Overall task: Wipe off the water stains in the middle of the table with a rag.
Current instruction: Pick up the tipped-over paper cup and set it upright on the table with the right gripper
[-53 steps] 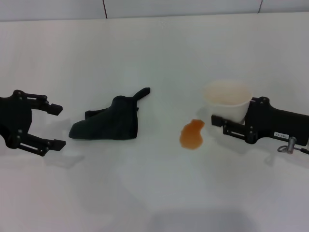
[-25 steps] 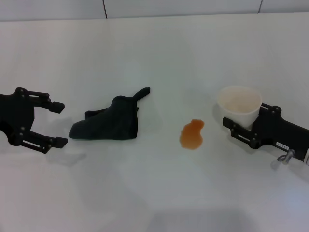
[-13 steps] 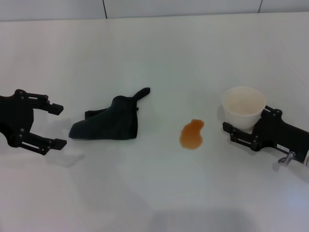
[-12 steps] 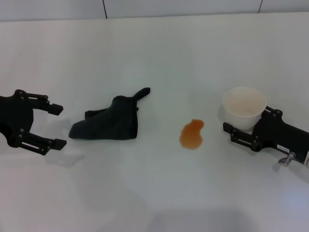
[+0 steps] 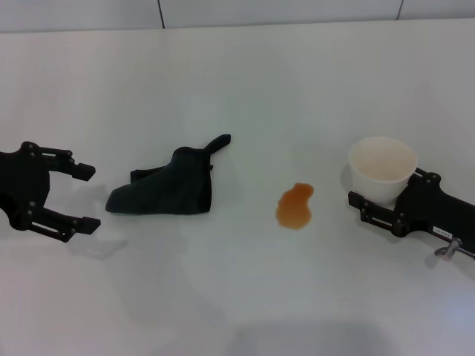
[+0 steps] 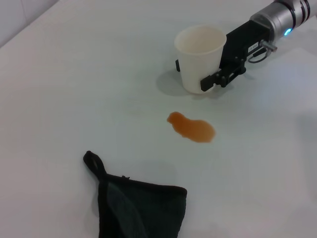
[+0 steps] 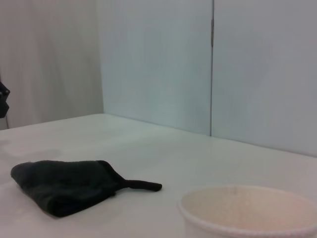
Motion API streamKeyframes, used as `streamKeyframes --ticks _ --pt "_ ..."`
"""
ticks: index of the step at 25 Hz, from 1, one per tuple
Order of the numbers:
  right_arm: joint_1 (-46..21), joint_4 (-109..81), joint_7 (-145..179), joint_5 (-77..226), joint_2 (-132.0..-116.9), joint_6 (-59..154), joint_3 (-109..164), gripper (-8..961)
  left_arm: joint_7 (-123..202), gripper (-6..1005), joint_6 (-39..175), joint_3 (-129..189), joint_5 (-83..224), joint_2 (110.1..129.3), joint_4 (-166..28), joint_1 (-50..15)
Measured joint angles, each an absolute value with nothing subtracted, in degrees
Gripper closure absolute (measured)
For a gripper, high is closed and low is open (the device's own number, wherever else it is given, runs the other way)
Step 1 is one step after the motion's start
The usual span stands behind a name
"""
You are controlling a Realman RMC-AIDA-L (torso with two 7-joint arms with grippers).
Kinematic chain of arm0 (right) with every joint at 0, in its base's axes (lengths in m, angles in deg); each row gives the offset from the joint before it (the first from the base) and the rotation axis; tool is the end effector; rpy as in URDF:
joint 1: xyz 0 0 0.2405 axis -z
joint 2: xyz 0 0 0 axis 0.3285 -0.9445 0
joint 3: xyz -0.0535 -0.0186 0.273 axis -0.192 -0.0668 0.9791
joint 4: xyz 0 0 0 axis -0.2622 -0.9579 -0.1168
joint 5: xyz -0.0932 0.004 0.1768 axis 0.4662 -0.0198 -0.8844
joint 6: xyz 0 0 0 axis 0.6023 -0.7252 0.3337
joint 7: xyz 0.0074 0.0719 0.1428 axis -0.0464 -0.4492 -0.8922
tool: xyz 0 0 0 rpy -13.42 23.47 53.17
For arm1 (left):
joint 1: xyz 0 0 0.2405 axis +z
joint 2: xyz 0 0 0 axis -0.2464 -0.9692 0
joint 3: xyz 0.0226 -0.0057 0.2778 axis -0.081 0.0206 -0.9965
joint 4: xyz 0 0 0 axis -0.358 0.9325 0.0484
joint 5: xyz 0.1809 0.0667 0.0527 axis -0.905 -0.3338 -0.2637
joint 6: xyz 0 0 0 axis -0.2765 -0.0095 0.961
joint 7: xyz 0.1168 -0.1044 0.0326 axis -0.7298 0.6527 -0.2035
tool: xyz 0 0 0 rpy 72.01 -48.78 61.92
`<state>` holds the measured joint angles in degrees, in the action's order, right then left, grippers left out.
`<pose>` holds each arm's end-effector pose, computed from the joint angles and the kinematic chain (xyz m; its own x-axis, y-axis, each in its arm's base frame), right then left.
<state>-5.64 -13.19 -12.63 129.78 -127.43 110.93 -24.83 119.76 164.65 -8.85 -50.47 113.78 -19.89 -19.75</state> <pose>0.3381 0.3030 -0.0658 0.8137 -0.1629 -0.5581 -0.4884 -0.7122 -0.5043 -0.2829 0.3383 0.0546 0.9817 0.1858 0.0409 0.1886 -0.9785 -0.0832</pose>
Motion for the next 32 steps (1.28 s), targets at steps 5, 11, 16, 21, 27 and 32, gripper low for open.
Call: streamKeyframes --ticks 5,11,16,21,27,32 --pt "-5.61 -13.06 -13.70 130.27 -127.20 110.61 -25.10 200 119.76 125 164.66 -8.80 -50.49 113.78 -19.90 -19.75" --pt "-5.60 -12.98 -13.81 130.36 -127.17 110.75 -25.16 197 119.56 124 164.66 -8.77 -50.49 113.78 -19.89 -19.67" --pt "-5.57 -12.93 -13.86 130.37 -127.09 110.81 -25.15 102 119.30 124 164.66 -8.69 -50.48 113.73 -19.90 -19.66" --pt "-5.51 -12.89 -14.64 130.86 -126.90 110.89 -25.15 78 119.23 125 164.66 -8.59 -50.48 113.64 -19.94 -19.66" --pt "-3.53 -9.47 -19.17 134.47 -126.07 112.17 -25.23 79 119.22 125 164.66 -8.58 -50.47 113.52 -19.98 -19.60" --pt "1.17 -1.75 -23.50 136.61 -125.85 112.21 -25.24 79 119.23 125 164.63 -8.58 -50.47 113.51 -19.98 -19.55"
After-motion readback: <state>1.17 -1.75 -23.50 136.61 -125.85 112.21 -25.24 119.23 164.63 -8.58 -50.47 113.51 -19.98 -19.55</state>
